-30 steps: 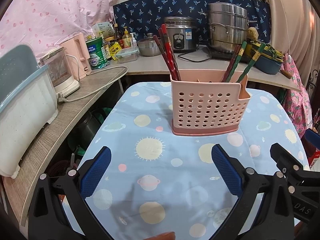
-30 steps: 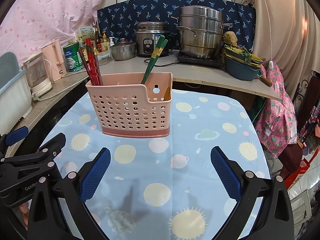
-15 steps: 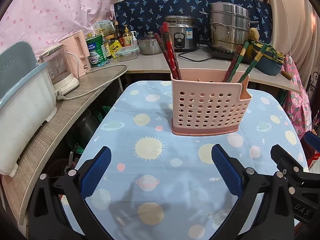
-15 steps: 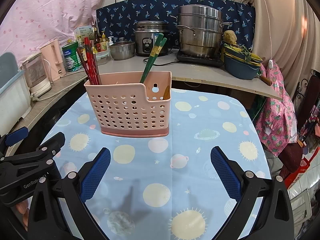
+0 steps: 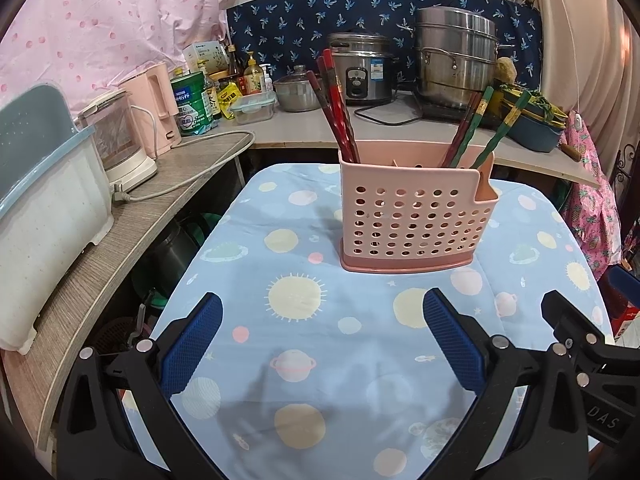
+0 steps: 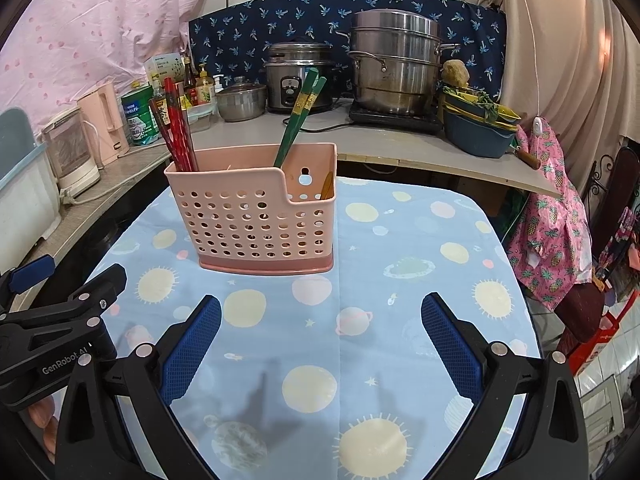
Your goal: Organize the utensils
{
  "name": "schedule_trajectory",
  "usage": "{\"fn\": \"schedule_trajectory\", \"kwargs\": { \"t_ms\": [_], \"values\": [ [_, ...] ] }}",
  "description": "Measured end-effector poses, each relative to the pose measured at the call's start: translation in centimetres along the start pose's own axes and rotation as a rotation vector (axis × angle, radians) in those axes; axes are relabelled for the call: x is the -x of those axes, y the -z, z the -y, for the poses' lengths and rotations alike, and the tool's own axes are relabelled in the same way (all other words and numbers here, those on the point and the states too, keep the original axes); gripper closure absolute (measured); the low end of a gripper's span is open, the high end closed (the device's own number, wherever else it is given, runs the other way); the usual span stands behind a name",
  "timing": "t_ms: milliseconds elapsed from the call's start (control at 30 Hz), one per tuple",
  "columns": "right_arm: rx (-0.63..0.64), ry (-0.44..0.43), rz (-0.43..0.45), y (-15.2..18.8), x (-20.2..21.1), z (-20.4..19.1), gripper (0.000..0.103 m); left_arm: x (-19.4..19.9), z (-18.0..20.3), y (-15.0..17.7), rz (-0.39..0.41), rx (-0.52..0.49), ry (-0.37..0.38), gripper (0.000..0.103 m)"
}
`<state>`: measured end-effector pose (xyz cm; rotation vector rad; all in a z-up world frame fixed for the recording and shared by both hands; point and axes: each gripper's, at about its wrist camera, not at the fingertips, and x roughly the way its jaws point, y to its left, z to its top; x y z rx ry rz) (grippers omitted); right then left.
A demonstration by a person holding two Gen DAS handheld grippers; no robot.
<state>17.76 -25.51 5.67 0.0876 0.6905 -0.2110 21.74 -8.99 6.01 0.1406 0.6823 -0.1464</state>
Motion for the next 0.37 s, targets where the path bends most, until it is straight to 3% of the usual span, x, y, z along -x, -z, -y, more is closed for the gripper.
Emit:
{"fn": "schedule_trajectory", "kwargs": {
  "t_ms": [367],
  "values": [
    [-0.004,0.007,0.006,0.07,0.62,0.1,0.006,0.61,0.43,-0.1,0.005,-0.004,0.019,0.007]
  ]
}}
